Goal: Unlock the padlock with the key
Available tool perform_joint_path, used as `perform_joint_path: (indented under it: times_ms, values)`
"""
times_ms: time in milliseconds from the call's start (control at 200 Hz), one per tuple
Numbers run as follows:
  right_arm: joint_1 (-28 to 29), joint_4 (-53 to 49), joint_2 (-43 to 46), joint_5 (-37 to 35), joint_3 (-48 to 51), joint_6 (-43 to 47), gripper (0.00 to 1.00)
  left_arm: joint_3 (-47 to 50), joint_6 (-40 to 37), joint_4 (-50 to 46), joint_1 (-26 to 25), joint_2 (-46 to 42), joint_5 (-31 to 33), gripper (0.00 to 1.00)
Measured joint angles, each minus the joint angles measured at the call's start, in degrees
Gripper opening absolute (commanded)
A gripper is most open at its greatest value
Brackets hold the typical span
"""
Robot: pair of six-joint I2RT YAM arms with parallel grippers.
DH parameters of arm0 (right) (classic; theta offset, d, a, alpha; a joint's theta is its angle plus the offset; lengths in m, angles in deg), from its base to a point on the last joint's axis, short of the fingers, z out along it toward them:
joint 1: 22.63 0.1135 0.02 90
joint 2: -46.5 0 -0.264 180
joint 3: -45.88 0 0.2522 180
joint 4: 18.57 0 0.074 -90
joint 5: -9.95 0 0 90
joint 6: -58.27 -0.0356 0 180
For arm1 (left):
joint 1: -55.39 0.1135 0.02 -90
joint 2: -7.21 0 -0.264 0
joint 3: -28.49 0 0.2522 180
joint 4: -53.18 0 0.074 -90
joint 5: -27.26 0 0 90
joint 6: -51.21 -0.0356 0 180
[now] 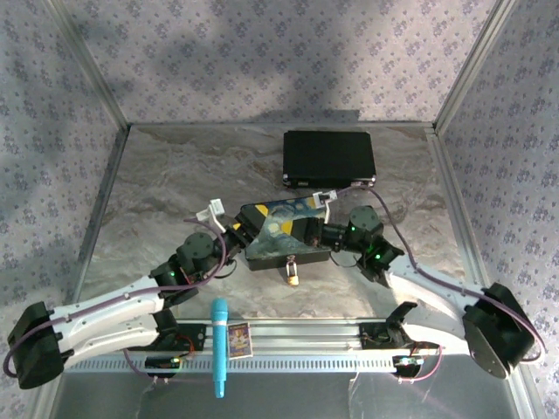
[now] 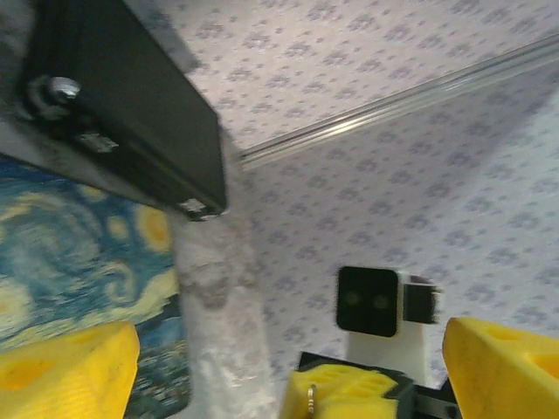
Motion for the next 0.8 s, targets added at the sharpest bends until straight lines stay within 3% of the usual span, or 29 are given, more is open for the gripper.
perform_joint_path:
  times_ms: [170, 275, 375, 475, 800]
  values:
    - [-0.5, -14.1, 8.0, -1.2, 0.5, 6.4, 0.00, -8.1, -2.4, -20.4, -6.6, 3.2, 3.2, 0.68]
    - [-0.6, -26.0, 12.2, -2.8, 0.4, 11.8, 0.00, -10.1, -3.4, -25.6, -10.6, 7.8, 4.1, 0.62]
    - [-0.8, -34.2, 14.8, -3.6, 0.8, 15.5, 0.00, -7.7, -3.6, -25.3, -14.1, 10.4, 4.4, 0.55]
    - [-1.2, -38.1, 16.8, -4.0, 2.6, 17.4, 0.00, -4.7, -3.3, -23.5, -15.2, 13.3, 4.4, 0.55]
    - [-4.0, -40.6, 17.7, -3.4, 9.1, 19.0, 0.00, -4.0, -6.8, -16.1, -14.8, 26.4, 3.0, 0.58]
